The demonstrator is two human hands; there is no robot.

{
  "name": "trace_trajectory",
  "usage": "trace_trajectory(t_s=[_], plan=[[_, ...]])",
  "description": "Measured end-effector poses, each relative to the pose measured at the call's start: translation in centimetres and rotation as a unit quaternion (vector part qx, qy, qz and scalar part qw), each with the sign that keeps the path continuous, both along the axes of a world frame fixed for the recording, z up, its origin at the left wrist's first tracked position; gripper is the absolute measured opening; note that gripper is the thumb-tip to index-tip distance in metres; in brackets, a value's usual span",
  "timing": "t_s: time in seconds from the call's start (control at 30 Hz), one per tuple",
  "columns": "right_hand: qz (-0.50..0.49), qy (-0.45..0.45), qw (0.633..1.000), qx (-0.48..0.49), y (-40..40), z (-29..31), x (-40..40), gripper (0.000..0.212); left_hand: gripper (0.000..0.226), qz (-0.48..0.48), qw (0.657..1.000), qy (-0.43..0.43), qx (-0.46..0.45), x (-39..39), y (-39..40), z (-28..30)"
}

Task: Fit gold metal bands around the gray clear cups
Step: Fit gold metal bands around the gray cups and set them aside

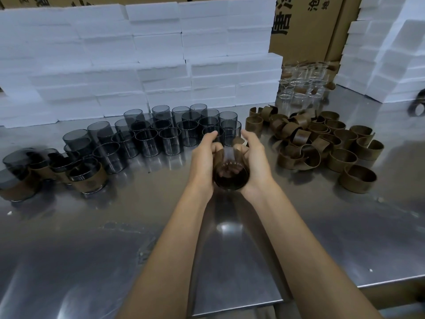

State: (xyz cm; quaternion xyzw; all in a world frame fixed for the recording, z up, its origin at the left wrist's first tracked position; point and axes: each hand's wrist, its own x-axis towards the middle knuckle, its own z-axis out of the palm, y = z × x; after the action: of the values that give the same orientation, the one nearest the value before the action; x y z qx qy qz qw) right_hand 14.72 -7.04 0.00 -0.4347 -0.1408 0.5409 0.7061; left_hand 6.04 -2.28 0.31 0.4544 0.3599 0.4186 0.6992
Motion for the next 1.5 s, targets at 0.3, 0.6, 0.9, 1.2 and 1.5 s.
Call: trace_trajectory(t_s=[0.3,0.6,0.9,1.2,1.5], plan=[[-0.040,-0.040,0.998,0.015,0.2,-0.3,0.0,0.062,0.063,0.016,0.996,0.038,0.077,0.4,-0.1,-0.4],[-0.011,0.011,0.999,0.042,-0.2,-0.1,-0.4,0.041,0.062,0.064,0.994,0.027,0.088,0.4,-0.4,0.3],[0.104,-0.022,0.992,0.072,-0.9,0.0,-0.3,0.055,0.048,0.051,0.960,0.067,0.266,-1.2,0.7,1.1],[0.051,0.006,0.995,0.080,-0.5,-0.2,0.4,0.074,0.022,-0.058,0.987,0.014,0.146,-2.2,1.4,1.2],[-0.016,0.068,0.988,0.137,-0.1,-0.2,0.6,0.062,0.065,-0.041,0.952,0.165,0.256,-1.2,-0.1,1.1]])
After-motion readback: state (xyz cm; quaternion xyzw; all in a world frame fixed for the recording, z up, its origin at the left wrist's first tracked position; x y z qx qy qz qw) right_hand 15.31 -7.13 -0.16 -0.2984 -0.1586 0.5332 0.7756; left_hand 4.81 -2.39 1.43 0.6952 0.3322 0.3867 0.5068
